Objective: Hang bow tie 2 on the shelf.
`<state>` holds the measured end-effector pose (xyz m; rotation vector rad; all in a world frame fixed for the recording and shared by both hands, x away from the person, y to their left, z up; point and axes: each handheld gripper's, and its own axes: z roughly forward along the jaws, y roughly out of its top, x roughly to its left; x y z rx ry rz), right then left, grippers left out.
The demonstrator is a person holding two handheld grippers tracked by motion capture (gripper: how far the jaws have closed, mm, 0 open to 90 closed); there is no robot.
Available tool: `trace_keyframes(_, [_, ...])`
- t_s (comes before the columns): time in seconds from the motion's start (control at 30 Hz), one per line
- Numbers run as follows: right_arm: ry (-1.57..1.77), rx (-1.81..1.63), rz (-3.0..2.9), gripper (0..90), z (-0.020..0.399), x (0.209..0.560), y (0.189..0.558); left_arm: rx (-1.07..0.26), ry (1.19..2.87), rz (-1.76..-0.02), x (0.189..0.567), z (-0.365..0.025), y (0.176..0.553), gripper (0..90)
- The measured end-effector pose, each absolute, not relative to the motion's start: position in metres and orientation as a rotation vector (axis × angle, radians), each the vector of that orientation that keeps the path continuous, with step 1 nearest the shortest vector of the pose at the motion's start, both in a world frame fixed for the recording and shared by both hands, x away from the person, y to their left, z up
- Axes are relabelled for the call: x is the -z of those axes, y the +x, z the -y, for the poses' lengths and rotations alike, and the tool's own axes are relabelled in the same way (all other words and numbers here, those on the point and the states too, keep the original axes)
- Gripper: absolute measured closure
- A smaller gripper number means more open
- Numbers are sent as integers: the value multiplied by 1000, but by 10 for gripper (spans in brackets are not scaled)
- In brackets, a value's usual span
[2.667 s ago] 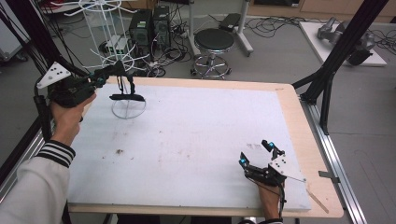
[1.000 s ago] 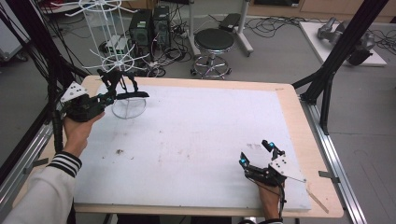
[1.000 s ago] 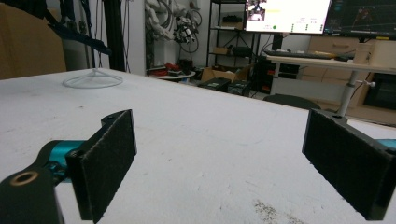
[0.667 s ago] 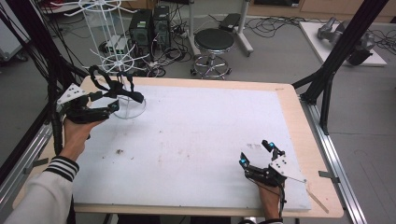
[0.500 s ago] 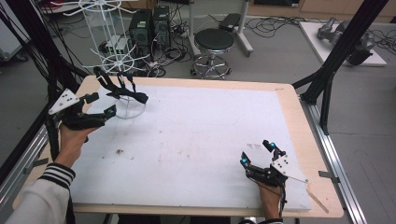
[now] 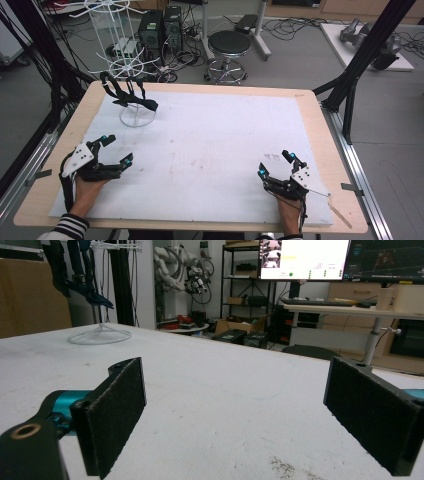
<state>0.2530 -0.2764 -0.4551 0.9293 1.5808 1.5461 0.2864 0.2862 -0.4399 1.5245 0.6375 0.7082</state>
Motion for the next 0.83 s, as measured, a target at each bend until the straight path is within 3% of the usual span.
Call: trace_keyframes(0.83, [931, -1536, -1571, 92, 276, 455, 252, -737, 1420, -681, 456, -288, 272, 95])
